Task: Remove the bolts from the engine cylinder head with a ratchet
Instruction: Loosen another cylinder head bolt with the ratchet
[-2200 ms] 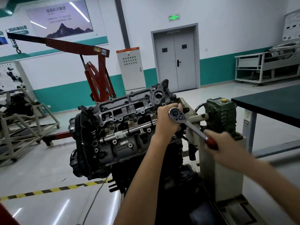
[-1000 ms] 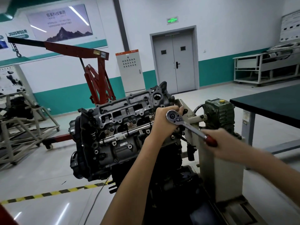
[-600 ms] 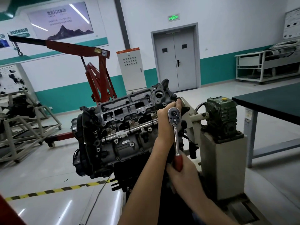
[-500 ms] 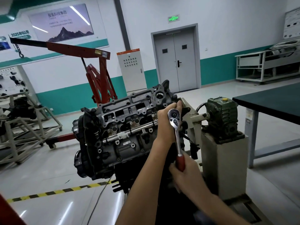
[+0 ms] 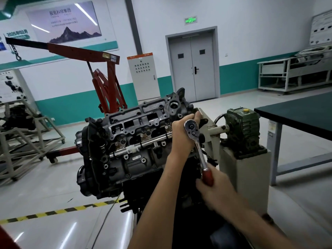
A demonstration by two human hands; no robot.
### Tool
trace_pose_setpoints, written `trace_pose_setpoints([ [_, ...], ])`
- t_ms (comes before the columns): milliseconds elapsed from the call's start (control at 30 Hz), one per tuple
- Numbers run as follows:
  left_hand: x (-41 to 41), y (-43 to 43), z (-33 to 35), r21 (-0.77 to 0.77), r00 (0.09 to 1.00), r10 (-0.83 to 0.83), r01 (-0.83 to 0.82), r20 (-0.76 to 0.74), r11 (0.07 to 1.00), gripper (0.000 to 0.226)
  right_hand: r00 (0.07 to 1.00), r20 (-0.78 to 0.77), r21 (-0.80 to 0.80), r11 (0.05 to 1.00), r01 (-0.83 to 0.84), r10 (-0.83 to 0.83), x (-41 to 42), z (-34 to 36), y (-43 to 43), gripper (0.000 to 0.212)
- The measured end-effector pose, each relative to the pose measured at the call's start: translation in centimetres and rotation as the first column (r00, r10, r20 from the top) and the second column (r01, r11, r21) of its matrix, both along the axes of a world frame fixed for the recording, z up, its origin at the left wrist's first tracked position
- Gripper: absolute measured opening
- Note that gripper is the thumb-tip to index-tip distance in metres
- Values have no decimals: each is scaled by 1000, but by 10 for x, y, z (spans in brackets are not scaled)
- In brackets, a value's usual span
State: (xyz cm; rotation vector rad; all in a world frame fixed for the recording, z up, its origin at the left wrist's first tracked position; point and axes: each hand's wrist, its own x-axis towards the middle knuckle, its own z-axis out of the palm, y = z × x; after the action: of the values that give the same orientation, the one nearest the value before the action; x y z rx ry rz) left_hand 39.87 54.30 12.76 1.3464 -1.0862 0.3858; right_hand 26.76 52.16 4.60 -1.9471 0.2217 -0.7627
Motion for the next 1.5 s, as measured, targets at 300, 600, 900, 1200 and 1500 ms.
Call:
trace_pose_setpoints([
  [300, 7, 11, 6, 155, 998, -11, 1, 60, 988, 48, 992, -120, -323, 943, -75, 38, -11, 23, -50, 21],
  [600, 6, 15, 1, 52, 1000, -15, 15, -12, 999, 49, 977, -196, -573, 818, -41, -89, -11, 49, -78, 13],
  [900, 1, 13, 2, 24, 995, -44, 46, -89, 999, 51, 1000, 12, -9, 1000, -19, 19, 13, -1, 14, 21],
  [1200, 9, 8, 11, 202, 996, 5, -22, 86, 979, 48, 978, -200, -722, 684, -105, -61, -14, 88, -113, 16],
  [1500, -2, -11, -4, -95, 996, 58, -64, -68, 993, 49, 989, 49, 208, 967, -148, 141, 11, -5, 24, 29],
])
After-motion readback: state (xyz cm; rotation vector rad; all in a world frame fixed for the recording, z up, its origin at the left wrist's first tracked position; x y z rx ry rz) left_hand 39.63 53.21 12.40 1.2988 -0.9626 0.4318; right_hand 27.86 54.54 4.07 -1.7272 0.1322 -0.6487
